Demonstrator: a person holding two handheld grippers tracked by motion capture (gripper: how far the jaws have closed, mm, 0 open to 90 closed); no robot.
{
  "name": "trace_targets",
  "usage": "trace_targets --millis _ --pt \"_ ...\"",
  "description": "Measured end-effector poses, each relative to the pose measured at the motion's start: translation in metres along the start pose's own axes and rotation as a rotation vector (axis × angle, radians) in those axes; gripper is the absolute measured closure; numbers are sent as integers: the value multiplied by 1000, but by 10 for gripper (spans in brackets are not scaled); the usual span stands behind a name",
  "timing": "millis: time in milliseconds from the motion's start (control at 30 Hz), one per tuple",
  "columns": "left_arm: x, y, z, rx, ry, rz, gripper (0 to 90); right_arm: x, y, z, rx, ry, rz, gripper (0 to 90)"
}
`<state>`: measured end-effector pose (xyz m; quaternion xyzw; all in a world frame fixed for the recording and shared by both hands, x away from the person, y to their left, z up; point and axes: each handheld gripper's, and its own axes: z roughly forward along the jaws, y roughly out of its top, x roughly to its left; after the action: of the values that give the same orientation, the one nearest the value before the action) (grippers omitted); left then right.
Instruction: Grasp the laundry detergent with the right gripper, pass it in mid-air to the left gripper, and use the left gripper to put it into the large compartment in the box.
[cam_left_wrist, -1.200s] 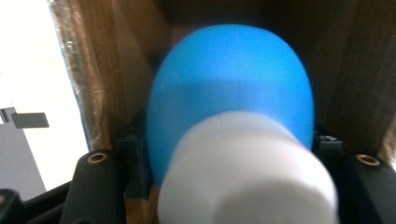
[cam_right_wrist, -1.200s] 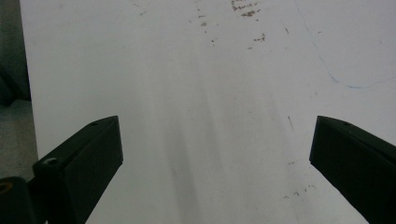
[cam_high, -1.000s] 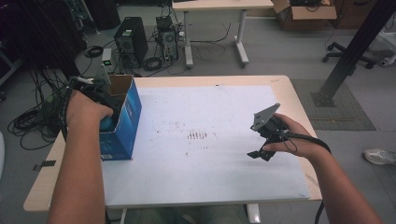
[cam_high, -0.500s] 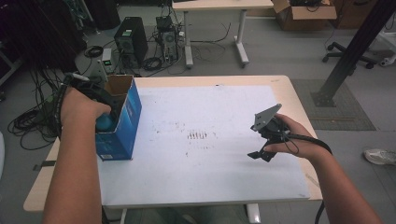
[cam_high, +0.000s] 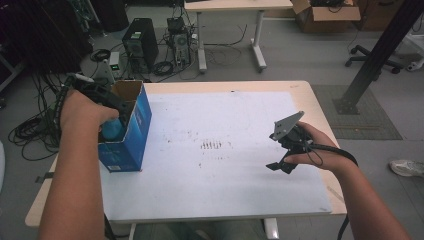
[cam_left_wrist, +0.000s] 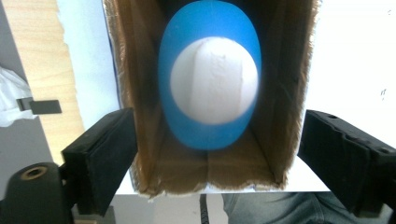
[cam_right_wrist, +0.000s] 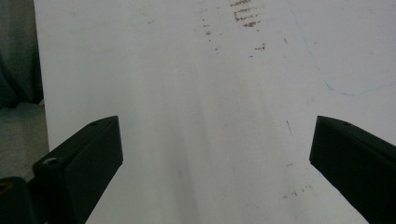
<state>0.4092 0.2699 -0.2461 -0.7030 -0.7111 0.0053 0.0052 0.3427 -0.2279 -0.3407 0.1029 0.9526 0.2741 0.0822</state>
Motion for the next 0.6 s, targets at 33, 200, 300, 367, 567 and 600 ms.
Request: trace_targets --millis 33,200,300,367,567,600 --pt "-1 -1 -2 4 3 1 100 0 0 0 1 -2 -2 28" --pt "-4 -6 -14 -13 15 31 61 1 1 -2 -4 -2 -8 28" --pt "-7 -9 -20 -16 18 43 43 2 1 -3 -4 -3 -9 28" --pt "-9 -11 -23 -19 18 53 27 2 2 -4 -5 -5 -7 28" --pt "-20 -16 -36 -32 23 106 2 4 2 -8 -6 -9 -11 28" --pt "-23 -16 -38 -36 25 119 2 4 2 -9 -8 -10 -12 28"
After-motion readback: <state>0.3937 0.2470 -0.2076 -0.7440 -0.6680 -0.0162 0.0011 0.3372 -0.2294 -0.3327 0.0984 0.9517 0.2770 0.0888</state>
